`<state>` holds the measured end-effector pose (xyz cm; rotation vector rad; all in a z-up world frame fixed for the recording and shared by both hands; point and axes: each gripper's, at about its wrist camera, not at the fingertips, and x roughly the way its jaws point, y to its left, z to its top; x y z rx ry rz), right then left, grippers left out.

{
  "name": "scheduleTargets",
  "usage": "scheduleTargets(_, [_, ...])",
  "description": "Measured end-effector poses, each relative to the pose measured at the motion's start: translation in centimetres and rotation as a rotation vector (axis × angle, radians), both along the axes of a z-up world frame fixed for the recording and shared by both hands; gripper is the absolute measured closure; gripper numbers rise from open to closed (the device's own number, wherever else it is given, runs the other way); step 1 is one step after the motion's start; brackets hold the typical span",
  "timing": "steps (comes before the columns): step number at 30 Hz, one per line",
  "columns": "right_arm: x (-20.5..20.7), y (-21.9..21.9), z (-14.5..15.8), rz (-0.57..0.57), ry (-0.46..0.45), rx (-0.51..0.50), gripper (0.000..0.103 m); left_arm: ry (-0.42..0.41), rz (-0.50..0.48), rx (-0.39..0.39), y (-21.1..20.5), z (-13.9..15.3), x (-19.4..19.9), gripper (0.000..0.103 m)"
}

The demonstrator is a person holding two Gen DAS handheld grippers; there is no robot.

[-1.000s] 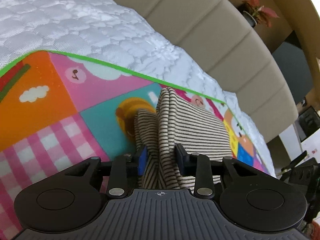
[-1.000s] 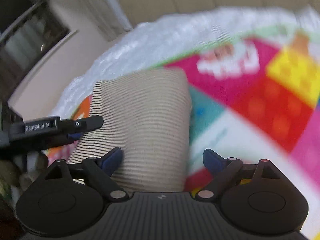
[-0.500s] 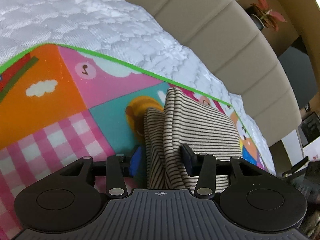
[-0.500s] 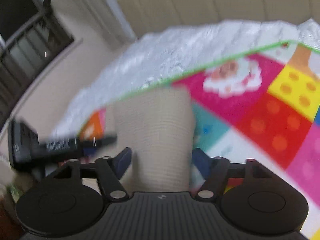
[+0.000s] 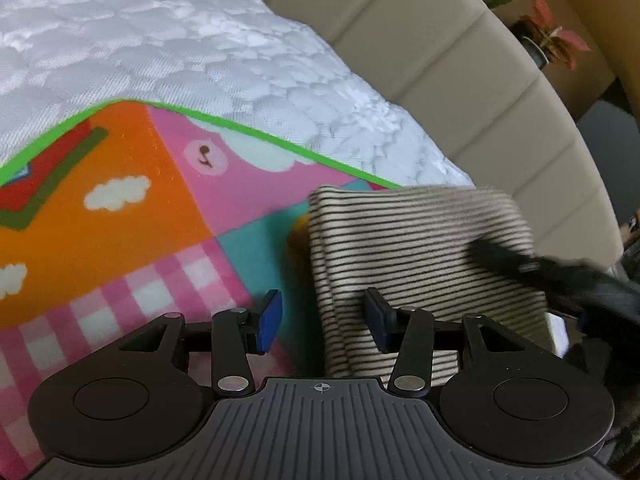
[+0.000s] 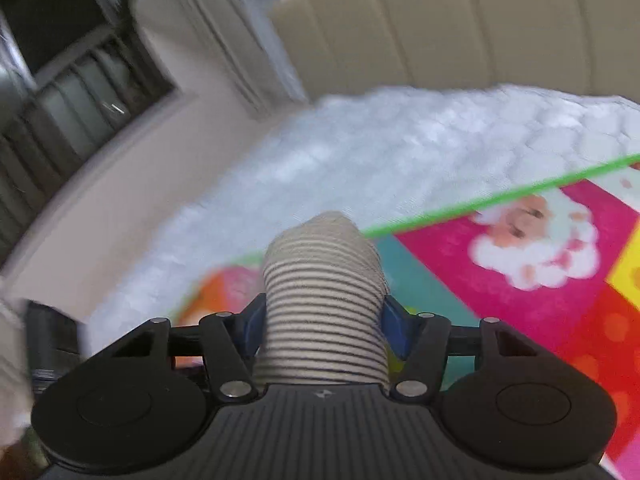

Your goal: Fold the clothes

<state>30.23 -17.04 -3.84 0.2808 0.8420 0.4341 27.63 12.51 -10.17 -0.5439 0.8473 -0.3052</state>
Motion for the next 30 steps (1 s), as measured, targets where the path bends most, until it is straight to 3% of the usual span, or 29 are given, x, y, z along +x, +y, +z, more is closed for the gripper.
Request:
scheduleTargets(2, [1.1,-0.5,-1.6,-0.045,0.054,-0.037,0.041,-0.020,-0.002,0.026,-0.3,0.4,-0.1,0.049])
scheduleTargets(3, [1.0,-1.3,-1.9,-0.061,0.070,-0.001,0.041,-0.029,-0.004,0.031,-0.4,0.6,-0.3,0.047])
scheduleTargets(7, [-0.9,-3.0,-0.8,-0.072,0.065,0.046,0.039,-0.050,-0.032,0.050,-0.8,2.0,-1.5,0.043])
scheduleTargets(9, [-3.0,-3.8,-0.1,-0.055,0.045,0.022,0.035,-0.062,-0.068,0.051,-1.5,3.0,-2.8,0.030])
scheduleTargets(11, [-5.3,-4.6,0.2,-0.035,0.031,0.005,0.026,-0.068,-0.107,0.035,-2.2,3.8,-4.2,0.009])
scheduleTargets(14, [-8.1,-5.7,-0.4,-0.005,0.051,0.006,0.023,-0.051,-0.105,0.059,-3.2,3.3,-4.0,0.006])
scheduleTargets(18, [-9.8,-6.6,-2.4,-0.010,0.136,0.053,0.020,-0.029,-0.104,0.092,-4.5,2.7,-3.8,0.008])
scheduleTargets(20, [-10.3,-6.9,-3.5,-0.011,0.174,0.069,0.027,-0.018,-0.103,0.109,-5.2,2.4,-3.8,0.036])
scheduleTargets(22, [-10.3,-6.5,-3.5,0.021,0.142,0.053,0.043,-0.006,-0.102,0.125,-5.9,2.0,-3.7,0.042])
scheduleTargets(24, [-9.7,-5.9,-3.4,0.040,0.113,0.047,0.054,0.005,-0.101,0.141,-6.5,1.7,-3.6,0.045])
scheduleTargets(30, [-5.2,-3.6,-3.4,0.016,0.021,0.026,0.057,-0.028,-0.053,0.177,-6.6,1.5,0.1,0.046])
